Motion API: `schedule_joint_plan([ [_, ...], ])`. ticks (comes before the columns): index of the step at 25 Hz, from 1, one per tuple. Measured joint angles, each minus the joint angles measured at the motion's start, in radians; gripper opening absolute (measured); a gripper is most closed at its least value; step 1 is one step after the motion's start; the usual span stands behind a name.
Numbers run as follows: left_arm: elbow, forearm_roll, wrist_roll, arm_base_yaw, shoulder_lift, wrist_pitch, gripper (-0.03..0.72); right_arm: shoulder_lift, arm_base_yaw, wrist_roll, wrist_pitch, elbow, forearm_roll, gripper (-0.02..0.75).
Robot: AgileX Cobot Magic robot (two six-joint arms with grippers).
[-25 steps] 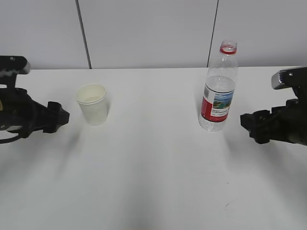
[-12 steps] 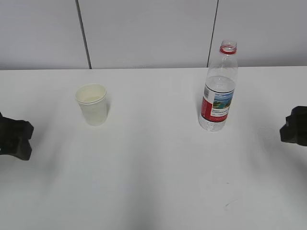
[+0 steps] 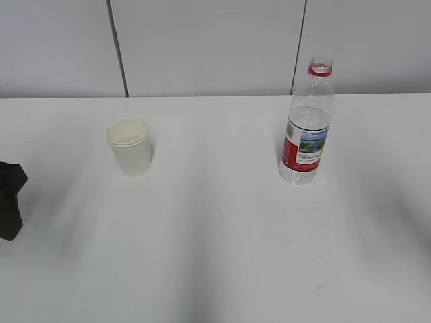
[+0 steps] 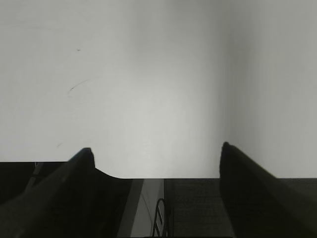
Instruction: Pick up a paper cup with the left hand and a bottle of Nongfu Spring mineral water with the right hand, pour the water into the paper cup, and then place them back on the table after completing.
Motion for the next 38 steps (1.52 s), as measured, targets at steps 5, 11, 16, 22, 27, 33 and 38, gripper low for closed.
schedule_joint_plan([
  [5,0.000,-0.016,0.019,0.000,-0.019,0.005,0.522,-0.009,0.000,-0.027,0.006,-0.016,0.000,0.533],
  [11,0.042,-0.017,0.019,0.000,-0.154,0.008,0.513,-0.068,0.000,-0.045,0.013,-0.016,0.000,0.475],
  [16,0.114,-0.026,0.020,0.000,-0.349,0.017,0.502,-0.186,0.000,-0.053,0.022,-0.016,0.001,0.459],
  [22,0.160,-0.038,0.020,0.000,-0.595,0.033,0.499,-0.358,0.000,-0.057,0.028,-0.007,0.002,0.453],
  [27,0.204,0.007,0.020,0.000,-0.810,0.038,0.499,-0.559,0.000,-0.085,0.037,0.095,0.004,0.448],
  [33,0.300,0.019,0.020,0.000,-1.044,0.042,0.499,-0.813,0.000,-0.106,0.045,0.264,0.006,0.447],
  [38,0.357,0.019,0.020,0.000,-1.236,0.048,0.499,-0.994,0.000,-0.159,0.049,0.351,0.006,0.444],
])
